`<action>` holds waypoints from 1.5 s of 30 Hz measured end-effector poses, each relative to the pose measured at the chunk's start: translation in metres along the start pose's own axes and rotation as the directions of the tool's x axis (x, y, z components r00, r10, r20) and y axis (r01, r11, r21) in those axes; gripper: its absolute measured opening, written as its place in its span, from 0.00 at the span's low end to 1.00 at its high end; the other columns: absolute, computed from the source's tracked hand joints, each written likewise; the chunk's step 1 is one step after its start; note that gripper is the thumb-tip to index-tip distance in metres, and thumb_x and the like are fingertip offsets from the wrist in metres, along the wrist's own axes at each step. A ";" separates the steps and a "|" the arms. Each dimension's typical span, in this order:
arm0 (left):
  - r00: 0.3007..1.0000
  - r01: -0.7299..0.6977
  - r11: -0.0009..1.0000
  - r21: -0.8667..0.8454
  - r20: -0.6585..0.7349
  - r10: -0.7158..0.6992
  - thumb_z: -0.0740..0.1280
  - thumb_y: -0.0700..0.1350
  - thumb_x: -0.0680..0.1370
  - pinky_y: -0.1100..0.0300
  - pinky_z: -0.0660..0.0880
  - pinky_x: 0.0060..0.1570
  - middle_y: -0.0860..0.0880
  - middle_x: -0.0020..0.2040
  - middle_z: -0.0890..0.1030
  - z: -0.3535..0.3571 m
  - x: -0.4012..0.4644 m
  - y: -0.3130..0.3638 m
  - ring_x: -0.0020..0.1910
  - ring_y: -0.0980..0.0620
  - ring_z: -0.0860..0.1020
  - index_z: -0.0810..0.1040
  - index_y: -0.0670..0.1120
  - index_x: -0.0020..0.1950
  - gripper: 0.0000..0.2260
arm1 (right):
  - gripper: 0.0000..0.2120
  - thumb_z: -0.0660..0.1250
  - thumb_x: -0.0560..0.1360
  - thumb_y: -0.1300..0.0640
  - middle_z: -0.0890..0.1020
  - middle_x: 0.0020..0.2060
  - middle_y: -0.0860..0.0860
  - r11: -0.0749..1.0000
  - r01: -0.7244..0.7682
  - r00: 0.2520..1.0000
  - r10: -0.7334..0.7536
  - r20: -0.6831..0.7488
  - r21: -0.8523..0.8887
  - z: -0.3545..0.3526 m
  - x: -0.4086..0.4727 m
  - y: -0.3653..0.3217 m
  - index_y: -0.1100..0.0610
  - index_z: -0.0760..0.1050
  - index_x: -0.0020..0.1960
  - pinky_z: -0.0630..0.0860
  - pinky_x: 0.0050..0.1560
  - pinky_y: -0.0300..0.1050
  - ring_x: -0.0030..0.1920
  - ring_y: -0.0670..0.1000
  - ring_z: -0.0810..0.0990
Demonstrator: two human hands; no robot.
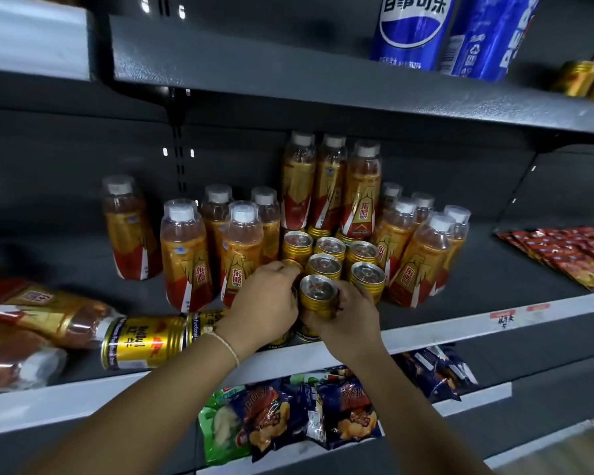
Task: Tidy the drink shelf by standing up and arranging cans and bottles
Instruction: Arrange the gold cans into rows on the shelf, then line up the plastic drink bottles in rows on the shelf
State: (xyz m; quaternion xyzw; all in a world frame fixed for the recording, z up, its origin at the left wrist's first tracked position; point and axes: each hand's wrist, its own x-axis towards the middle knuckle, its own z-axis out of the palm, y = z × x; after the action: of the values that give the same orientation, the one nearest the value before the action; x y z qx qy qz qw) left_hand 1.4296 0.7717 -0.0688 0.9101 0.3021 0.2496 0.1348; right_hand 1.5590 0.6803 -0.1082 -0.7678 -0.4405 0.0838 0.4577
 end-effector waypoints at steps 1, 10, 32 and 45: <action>1.000 -0.016 1.000 -0.001 0.001 0.016 0.61 0.35 0.74 0.49 0.75 0.56 0.43 0.59 0.77 0.000 0.001 0.001 0.59 0.43 0.74 0.76 0.41 0.63 0.18 | 0.26 0.79 0.66 0.49 0.81 0.57 0.47 1.000 -0.011 1.000 0.011 0.010 -0.016 0.000 0.000 0.000 0.48 0.78 0.63 0.76 0.62 0.52 0.62 0.53 0.77; 0.993 -0.120 0.990 -0.068 -0.021 0.119 0.62 0.35 0.74 0.49 0.76 0.56 0.44 0.61 0.77 -0.004 0.016 0.019 0.60 0.44 0.75 0.76 0.42 0.64 0.18 | 0.01 0.67 0.69 0.55 0.81 0.33 0.42 0.998 0.041 0.998 -0.044 -0.050 -0.056 -0.035 -0.007 0.005 0.51 0.75 0.40 0.70 0.34 0.34 0.36 0.44 0.79; 0.993 -0.011 0.959 -0.282 0.109 0.044 0.59 0.36 0.79 0.60 0.65 0.66 0.47 0.72 0.70 0.057 0.079 0.122 0.72 0.48 0.66 0.61 0.50 0.77 0.27 | 0.33 0.78 0.69 0.52 0.76 0.62 0.55 0.983 -0.185 0.946 0.181 -0.270 0.014 -0.124 0.074 0.090 0.54 0.68 0.69 0.72 0.62 0.49 0.60 0.51 0.73; 0.992 0.049 0.968 -0.247 0.124 -0.019 0.59 0.38 0.80 0.65 0.62 0.64 0.47 0.74 0.69 0.072 0.079 0.126 0.72 0.49 0.66 0.62 0.49 0.77 0.26 | 0.29 0.79 0.69 0.51 0.79 0.58 0.54 0.997 -0.074 0.962 0.082 -0.260 0.038 -0.121 0.081 0.102 0.55 0.71 0.65 0.76 0.63 0.55 0.60 0.58 0.77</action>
State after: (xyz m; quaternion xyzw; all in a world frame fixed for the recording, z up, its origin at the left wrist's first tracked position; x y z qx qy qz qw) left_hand 1.5838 0.7149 -0.0499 0.8939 0.2751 0.2280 0.2706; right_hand 1.7331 0.6451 -0.0969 -0.7823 -0.3446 0.0059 0.5188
